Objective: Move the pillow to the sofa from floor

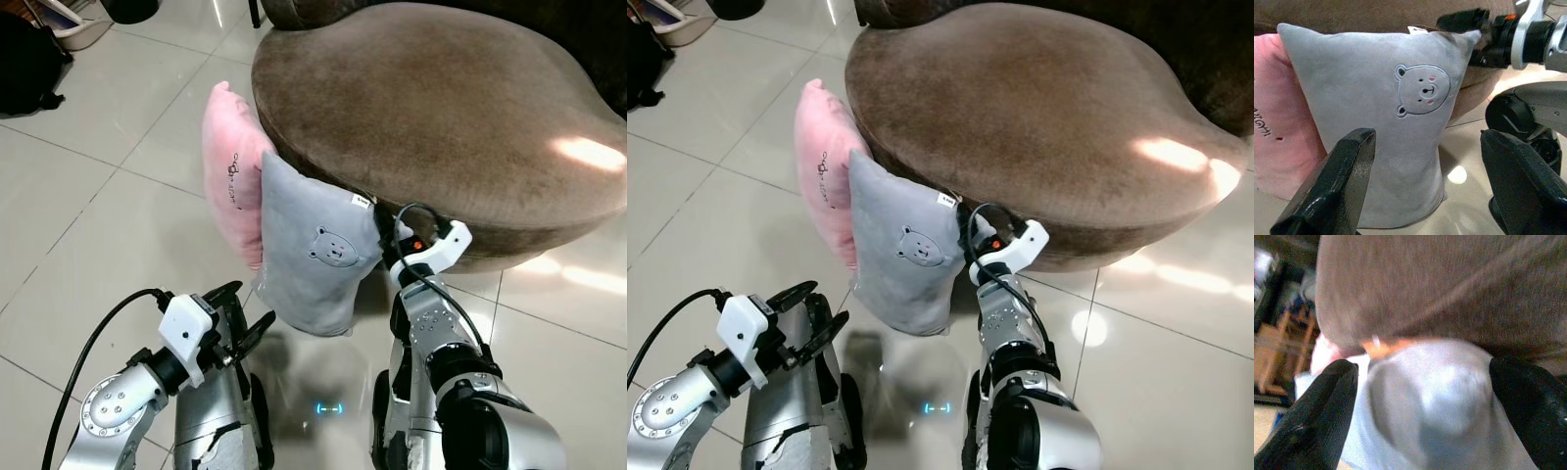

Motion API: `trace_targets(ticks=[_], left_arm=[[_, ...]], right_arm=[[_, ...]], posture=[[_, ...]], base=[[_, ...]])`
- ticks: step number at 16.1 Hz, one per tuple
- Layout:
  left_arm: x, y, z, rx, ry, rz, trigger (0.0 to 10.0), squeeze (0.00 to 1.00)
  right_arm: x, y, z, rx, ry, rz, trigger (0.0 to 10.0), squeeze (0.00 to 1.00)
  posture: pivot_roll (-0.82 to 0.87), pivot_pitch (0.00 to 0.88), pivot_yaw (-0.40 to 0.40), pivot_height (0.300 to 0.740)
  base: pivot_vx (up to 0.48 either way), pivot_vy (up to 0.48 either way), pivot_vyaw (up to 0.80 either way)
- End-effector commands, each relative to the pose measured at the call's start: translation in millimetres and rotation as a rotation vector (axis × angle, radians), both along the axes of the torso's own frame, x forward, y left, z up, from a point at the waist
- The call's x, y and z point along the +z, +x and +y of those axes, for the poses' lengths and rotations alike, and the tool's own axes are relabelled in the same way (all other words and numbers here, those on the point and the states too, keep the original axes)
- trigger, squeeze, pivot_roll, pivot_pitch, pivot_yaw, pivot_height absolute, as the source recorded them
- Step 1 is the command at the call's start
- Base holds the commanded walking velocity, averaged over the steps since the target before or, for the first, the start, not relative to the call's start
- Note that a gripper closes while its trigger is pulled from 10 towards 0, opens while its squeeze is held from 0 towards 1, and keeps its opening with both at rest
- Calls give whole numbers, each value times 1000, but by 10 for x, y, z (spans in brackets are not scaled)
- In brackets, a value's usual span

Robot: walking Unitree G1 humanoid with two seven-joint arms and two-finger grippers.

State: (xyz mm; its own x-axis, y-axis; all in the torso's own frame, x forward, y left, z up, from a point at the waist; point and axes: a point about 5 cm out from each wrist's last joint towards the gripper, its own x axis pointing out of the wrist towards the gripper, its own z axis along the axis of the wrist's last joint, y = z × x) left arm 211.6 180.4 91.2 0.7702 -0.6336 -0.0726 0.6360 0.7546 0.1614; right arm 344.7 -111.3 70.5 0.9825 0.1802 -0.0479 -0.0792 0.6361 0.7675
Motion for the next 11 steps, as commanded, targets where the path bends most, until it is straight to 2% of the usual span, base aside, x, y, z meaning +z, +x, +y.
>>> trace_targets(ticks=[1,2,3,4,11], left_arm=[[5,-53,13,-12,16,12,10000,0],[21,-65,11,-12,17,13,10000,0],[33,-72,10,-12,20,13,10000,0],[39,-74,11,-11,20,13,10000,0],[53,-83,-16,3,16,8,10000,0]], right_arm=[[-81,-45,87,46,-35,38,10000,0],[-140,-79,132,72,-73,66,6471,0],[-177,-98,150,74,-86,87,510,0],[-179,-99,157,74,-77,86,0,0],[-161,-86,173,81,-89,70,0,0]], posture=[[158,305,43,446],[160,305,41,446],[160,305,40,446],[160,305,40,446],[151,298,32,446]], base=[[0,0,0],[0,0,0],[0,0,0],[0,0,0],[0,0,0]])
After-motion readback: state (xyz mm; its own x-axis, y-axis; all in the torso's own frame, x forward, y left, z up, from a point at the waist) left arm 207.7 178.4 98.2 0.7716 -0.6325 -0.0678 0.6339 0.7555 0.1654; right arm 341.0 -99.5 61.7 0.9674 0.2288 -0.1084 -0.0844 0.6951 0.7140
